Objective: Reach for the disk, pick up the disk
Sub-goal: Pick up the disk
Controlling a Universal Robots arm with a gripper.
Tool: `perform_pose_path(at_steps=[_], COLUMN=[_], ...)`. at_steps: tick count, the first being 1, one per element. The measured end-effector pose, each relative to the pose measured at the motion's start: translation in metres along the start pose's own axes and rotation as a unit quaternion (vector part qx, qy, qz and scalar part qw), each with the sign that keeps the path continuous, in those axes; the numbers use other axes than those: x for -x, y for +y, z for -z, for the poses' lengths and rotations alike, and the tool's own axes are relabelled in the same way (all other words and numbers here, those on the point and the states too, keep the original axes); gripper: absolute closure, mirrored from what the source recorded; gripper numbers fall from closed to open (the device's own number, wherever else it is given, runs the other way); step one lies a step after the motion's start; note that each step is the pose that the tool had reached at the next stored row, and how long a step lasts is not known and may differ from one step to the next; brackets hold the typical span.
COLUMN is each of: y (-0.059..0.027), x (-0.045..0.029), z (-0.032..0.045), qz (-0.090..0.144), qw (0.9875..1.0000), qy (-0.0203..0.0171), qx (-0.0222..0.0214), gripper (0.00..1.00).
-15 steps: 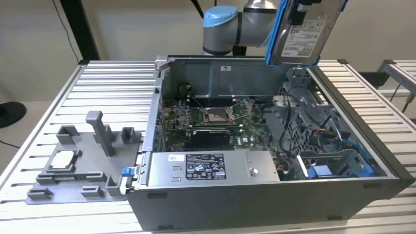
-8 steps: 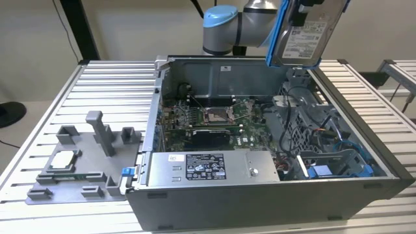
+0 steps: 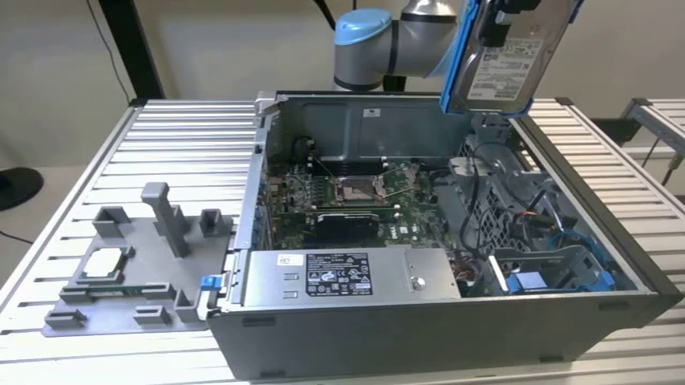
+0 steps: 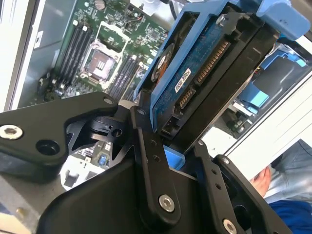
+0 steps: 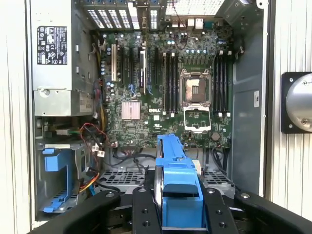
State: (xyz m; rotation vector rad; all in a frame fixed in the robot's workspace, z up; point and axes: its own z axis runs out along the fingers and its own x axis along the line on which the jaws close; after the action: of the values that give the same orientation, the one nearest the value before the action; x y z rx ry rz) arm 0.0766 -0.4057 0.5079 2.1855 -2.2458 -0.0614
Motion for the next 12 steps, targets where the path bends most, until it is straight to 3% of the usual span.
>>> perform_pose_path(at_steps=[12], y=[-0.0004], x=[-0.0148], z=[0.0003], qz=[0.0], qw=[1.0], qy=[0.0], qx=[0.0], gripper=[1.0])
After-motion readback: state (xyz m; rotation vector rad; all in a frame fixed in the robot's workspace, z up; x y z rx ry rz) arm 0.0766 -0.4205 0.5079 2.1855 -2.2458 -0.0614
